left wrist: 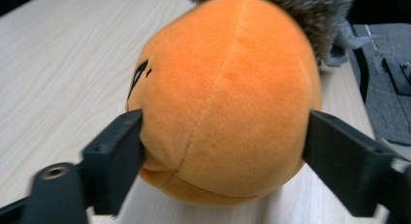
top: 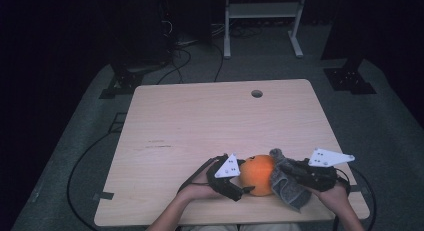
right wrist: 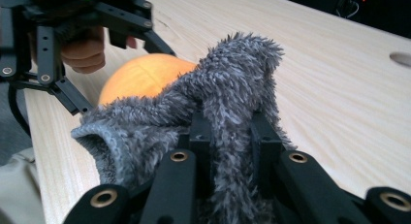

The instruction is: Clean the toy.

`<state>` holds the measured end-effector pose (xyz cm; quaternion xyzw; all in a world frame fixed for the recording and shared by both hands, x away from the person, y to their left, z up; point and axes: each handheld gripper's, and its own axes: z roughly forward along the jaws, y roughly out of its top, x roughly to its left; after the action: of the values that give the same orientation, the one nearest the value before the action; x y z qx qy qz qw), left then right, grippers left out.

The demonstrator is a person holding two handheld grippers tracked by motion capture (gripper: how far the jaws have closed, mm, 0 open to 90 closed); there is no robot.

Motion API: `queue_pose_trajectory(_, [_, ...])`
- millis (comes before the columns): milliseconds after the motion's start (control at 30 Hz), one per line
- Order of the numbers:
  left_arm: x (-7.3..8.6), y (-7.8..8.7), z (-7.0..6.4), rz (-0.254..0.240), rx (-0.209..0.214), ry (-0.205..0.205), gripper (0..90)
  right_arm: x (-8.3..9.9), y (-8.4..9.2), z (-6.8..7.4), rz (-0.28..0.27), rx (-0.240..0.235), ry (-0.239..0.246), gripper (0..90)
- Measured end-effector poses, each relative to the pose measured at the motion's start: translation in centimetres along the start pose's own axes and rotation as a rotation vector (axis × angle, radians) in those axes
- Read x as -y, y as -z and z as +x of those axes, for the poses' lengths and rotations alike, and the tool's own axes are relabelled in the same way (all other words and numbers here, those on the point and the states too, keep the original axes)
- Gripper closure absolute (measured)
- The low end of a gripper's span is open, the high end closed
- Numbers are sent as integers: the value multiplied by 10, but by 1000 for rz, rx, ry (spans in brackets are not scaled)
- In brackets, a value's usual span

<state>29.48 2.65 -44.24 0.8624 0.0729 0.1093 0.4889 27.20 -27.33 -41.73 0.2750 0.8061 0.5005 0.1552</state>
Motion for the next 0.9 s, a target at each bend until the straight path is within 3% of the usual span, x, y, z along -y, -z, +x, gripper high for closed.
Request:
queue_pose_trajectory(133, [-3,0,-1,-2,-7,-11,210,2,0,0,4,10,-4,754])
queue_pose_trajectory(200, [-2,0,2,-24,-23,14,128,3,0,0,1,8,-4,754])
queue_pose_trajectory(233, [-2,-2,2,-25,-30,30,128,4,0,-2,-2,8,-9,753])
queue_pose_trajectory(300, [0,-8,2,0,-25,54,66,4,1,-2,-4,0,-15,753])
queue_pose_trajectory(367, [2,-13,-1,17,-19,46,49,4,0,1,-7,-7,-8,753])
queue_pose_trajectory(500, [2,-13,-2,2,-19,60,137,-1,-1,10,0,25,37,753])
queue_pose_trajectory(633, [3,-11,-2,-21,-28,80,223,4,2,0,-11,12,7,752])
queue_pose_trajectory(833, [4,-12,-1,-34,-9,92,223,12,10,-15,1,46,-48,752])
queue_pose_trajectory(900, [5,-12,1,-17,16,103,195,9,14,-15,-24,52,-81,753])
